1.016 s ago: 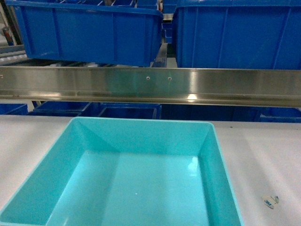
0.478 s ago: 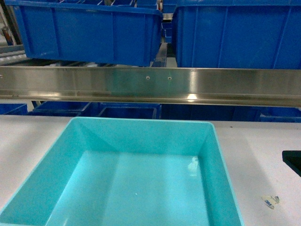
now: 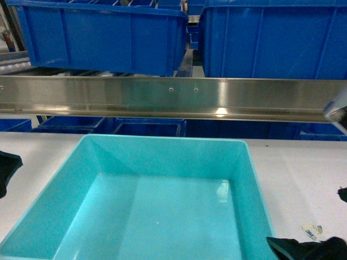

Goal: Organize blue bins on left shelf correctly

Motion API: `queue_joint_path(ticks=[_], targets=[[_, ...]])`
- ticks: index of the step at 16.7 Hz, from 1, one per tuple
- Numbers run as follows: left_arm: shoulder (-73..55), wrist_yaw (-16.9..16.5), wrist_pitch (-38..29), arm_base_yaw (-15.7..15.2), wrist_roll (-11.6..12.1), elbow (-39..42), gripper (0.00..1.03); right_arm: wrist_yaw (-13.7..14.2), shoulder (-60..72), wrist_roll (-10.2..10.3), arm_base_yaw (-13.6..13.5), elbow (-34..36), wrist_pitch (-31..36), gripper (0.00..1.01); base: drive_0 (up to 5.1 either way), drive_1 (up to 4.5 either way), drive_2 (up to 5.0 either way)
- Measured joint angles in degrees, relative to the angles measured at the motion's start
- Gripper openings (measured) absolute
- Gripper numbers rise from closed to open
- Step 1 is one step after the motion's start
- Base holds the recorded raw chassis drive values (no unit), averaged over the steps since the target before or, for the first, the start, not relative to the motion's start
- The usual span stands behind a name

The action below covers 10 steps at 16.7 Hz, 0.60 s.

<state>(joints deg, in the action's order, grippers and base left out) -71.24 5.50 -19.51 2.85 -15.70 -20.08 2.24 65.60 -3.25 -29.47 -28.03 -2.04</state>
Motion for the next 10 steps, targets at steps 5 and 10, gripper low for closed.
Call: queue_joint_path(ticks=[5,10], targets=[[-1.3,-2.2,-1.6,-2.9,-0.3,0.0,0.98,4.2,16.8,-3.0,-2.7,-6.9,5.0,0.98,0.0,0.00,0.0],[-8.5,-3.8,-5.7,-2.6,0.7,0.2,0.98,5.4,24.6,-4.2,-0.9,-8.5,9.1,0.98,0.0,0.00,0.0]])
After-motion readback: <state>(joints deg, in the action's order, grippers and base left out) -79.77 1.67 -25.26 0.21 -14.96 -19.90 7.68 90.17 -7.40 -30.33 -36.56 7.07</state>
